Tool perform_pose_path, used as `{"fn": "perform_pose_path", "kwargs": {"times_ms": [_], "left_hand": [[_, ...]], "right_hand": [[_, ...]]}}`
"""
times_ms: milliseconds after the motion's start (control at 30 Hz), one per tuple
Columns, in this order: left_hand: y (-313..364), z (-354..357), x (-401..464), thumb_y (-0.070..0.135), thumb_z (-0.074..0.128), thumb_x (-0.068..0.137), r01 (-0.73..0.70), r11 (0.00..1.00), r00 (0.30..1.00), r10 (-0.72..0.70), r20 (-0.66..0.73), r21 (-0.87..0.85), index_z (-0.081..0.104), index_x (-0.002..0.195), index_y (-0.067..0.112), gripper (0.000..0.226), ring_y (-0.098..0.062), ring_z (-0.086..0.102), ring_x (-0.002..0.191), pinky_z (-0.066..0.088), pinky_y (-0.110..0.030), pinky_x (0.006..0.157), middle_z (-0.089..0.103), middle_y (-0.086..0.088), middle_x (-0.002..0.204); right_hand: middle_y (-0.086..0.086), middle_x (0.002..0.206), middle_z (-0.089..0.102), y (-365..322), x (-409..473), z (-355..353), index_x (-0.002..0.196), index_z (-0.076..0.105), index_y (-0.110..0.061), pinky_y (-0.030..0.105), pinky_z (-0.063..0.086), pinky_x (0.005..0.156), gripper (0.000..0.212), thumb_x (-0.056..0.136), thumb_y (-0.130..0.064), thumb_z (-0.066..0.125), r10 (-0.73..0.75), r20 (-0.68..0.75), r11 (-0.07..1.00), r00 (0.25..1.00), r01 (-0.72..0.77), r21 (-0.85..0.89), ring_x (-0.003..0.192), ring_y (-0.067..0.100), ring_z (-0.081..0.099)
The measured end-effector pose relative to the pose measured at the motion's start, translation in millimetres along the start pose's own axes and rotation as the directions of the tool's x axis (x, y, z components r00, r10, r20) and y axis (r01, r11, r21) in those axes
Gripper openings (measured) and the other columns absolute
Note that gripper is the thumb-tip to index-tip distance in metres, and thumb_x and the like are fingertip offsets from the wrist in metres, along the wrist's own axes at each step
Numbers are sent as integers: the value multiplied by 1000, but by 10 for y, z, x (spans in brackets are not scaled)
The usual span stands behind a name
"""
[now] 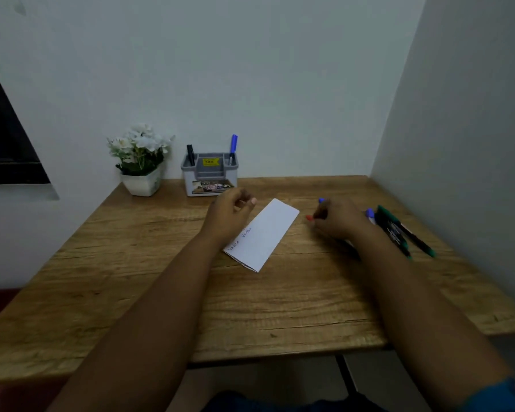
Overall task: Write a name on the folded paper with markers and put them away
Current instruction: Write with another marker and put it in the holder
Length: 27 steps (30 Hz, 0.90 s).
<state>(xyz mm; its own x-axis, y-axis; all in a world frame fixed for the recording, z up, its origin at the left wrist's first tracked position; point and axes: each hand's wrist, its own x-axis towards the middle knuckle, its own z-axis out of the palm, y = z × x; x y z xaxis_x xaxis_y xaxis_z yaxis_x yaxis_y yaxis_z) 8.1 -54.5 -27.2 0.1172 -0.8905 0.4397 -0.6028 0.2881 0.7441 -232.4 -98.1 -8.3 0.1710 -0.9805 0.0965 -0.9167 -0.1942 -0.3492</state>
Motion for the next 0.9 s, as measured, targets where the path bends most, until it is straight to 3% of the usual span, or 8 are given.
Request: {"fn": "perform_pose_path", "kwargs": {"times_ms": [167,300,400,533,667,733,800,900], "left_hand": [[217,39,-41,42,49,97,223,907,970,-169,176,-357,63,100,15,31,-12,53,53,45,-24,52,63,-3,71],[279,-7,-24,24,47,101,296,785,955,-222,199,-544,59,80,10,28,-5,45,42,36,-16,43,57,0,56],[213,-60,16,24,46,101,297,810,954,-240,178,-506,59,78,6,32,-1,46,40,36,-15,42,57,2,55],[115,-134,94,27,45,101,302,849,952,-288,99,-434,58,82,9,30,-4,44,41,36,-19,45,56,-2,61],[-82,-259,179,27,39,103,419,822,872,-483,-82,-385,57,90,14,26,-13,50,55,40,-24,51,62,-5,74],[-155,-312,198,22,34,103,508,737,813,-581,-35,-445,53,110,10,23,-15,52,58,42,-24,49,62,-11,85],[-178,-314,189,15,31,102,560,699,801,-593,78,-445,42,124,10,25,-16,51,57,41,-23,47,61,-14,88],[-174,-255,144,11,39,98,532,825,847,-515,132,-190,47,111,13,16,-16,50,65,40,-27,53,60,-11,94]], "right_hand": [[-2,101,61,-580,-246,6,122,54,-23,18,49,63,24,103,-34,44,-318,-59,835,946,309,456,74,9,64],[-2,86,61,-831,-171,100,102,58,-8,27,43,64,24,101,-30,48,-433,-124,867,893,450,214,72,10,54],[-3,82,63,-879,-72,148,91,58,-12,31,38,67,23,103,-26,44,-466,-24,869,884,463,175,70,8,52],[3,100,68,-967,12,200,119,62,-18,30,41,69,28,102,-34,46,-482,-62,868,874,486,102,81,13,55],[7,97,66,-825,115,99,140,41,-33,28,43,74,38,105,-20,39,-402,252,889,880,310,337,78,13,53],[12,93,67,-696,177,14,130,49,-32,29,47,67,37,103,-9,42,-402,189,743,896,199,639,70,14,53],[13,95,69,-585,255,-25,116,59,-18,27,52,68,20,103,-13,44,-359,104,449,927,74,891,74,15,61],[13,117,69,-504,326,10,117,59,-9,24,57,80,31,96,-31,50,-374,184,-38,909,-213,976,106,20,68]]}}
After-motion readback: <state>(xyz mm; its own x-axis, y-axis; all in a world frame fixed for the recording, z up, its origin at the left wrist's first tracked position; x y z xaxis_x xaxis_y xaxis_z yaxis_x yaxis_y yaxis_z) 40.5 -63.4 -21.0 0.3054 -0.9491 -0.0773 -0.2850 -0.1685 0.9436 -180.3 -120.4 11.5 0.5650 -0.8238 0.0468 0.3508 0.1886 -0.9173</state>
